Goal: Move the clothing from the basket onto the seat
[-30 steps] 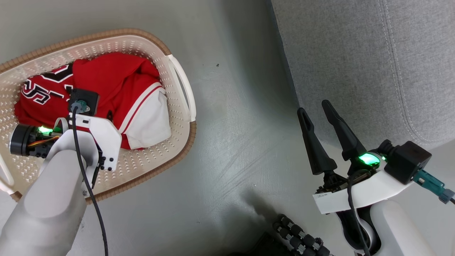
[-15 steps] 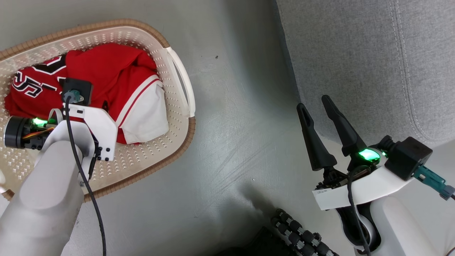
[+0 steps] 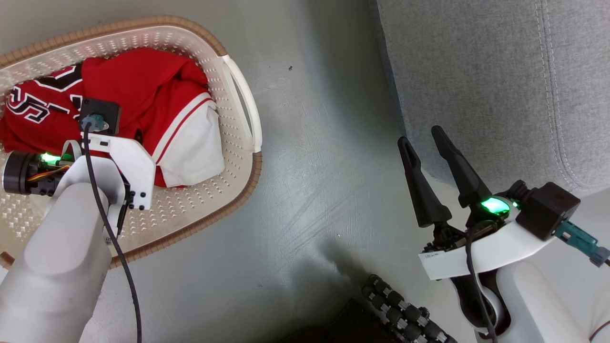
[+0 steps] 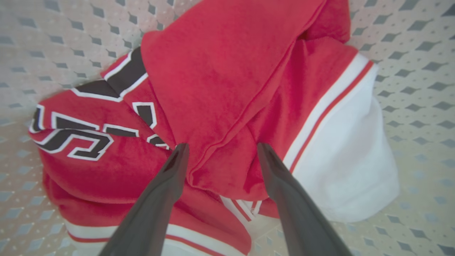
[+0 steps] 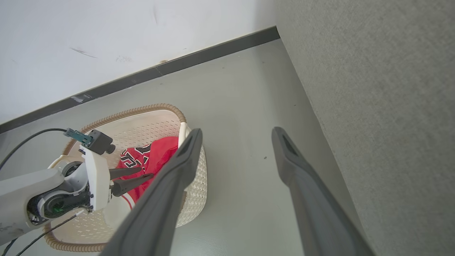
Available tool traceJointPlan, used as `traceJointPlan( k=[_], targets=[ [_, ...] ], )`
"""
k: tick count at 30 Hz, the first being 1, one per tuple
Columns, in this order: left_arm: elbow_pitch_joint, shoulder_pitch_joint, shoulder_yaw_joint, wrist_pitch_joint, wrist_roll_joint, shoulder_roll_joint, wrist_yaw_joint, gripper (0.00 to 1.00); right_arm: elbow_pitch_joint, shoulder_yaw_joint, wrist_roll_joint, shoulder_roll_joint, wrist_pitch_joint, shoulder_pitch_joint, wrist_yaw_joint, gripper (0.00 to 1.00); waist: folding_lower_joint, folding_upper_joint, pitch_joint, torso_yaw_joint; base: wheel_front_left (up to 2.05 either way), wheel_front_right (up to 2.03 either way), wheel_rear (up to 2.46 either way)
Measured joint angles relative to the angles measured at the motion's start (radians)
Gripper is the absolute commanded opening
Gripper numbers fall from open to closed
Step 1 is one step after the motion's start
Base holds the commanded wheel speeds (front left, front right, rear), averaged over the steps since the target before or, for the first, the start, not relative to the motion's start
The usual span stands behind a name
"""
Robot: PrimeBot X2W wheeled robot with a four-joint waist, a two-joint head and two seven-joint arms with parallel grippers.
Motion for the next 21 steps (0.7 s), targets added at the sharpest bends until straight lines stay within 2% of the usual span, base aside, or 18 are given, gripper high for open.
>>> traceJointPlan(
  k=[21],
  targets=[
    [0.05,-0.033,0.012,-0.012,-0.008,-0.001,0.002,1.0,-0.004,-0.015,-0.005,0.0,0.0,-0.015,0.0,1.0,0.0,0.0,0.031,0.005,0.0,0.0,0.0]
  ],
)
